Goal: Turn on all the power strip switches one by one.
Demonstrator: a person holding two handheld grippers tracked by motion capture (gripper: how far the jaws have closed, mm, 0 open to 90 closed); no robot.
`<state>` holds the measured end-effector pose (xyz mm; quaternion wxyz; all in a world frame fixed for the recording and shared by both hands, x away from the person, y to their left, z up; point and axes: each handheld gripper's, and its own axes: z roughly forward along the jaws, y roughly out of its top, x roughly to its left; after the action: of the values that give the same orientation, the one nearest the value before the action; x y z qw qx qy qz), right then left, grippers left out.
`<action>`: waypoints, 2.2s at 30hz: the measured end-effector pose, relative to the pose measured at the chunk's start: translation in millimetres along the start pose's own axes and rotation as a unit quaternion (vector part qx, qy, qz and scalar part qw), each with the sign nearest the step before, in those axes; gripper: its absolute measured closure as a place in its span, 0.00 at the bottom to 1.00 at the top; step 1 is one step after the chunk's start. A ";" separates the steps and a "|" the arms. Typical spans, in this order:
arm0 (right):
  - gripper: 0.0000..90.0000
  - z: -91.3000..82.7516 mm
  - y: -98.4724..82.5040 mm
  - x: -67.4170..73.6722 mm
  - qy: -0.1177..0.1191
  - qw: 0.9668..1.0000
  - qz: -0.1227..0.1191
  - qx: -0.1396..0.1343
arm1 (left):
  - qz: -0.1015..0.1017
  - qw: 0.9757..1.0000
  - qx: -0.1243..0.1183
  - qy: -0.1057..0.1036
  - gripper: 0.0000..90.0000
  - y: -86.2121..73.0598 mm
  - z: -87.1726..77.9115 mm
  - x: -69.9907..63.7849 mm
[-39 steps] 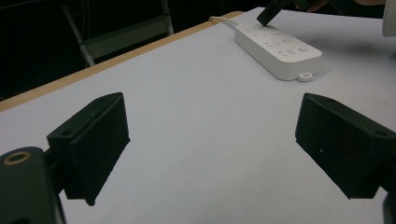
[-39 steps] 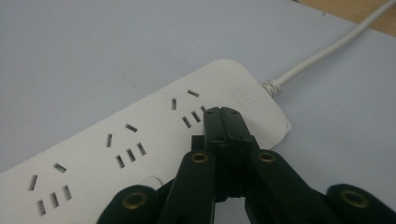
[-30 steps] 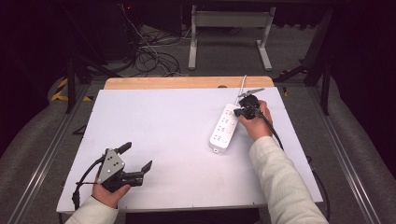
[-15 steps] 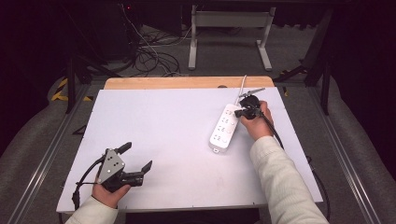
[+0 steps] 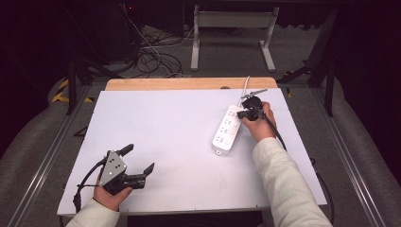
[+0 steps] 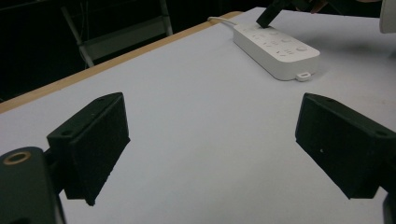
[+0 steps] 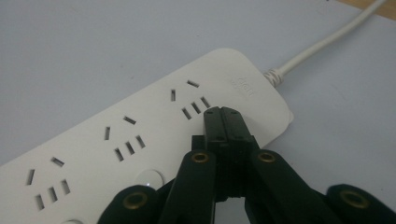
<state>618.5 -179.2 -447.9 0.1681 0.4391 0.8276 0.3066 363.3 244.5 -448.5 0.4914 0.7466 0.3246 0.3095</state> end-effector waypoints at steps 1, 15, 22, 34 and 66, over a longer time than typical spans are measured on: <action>1.00 -0.1 0.6 1.0 -0.003 1.000 -0.012 0.000 | -0.003 1.000 0.000 0.000 0.11 0.0 0.0 0.4; 0.70 -67.4 -0.2 25.4 0.045 0.988 -0.054 -0.134 | -0.008 1.000 -0.006 0.003 0.11 1.1 -4.0 0.4; 0.44 -102.3 -11.9 36.6 0.072 0.979 -0.063 -0.179 | -0.013 1.000 -0.007 0.002 0.11 1.7 -8.0 2.0; 0.28 -135.4 -43.3 48.8 0.098 0.968 -0.075 -0.219 | -0.008 1.000 -0.007 -0.003 0.11 2.5 -11.9 0.0; 0.20 -109.7 -152.0 59.8 0.158 0.963 -0.044 -0.215 | 0.001 1.000 -0.001 0.001 0.11 -4.9 -15.3 1.3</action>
<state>430.2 -233.8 -465.1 0.1389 0.3013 0.7770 0.5350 351.2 255.2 -448.0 0.4916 0.7464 0.3235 0.3109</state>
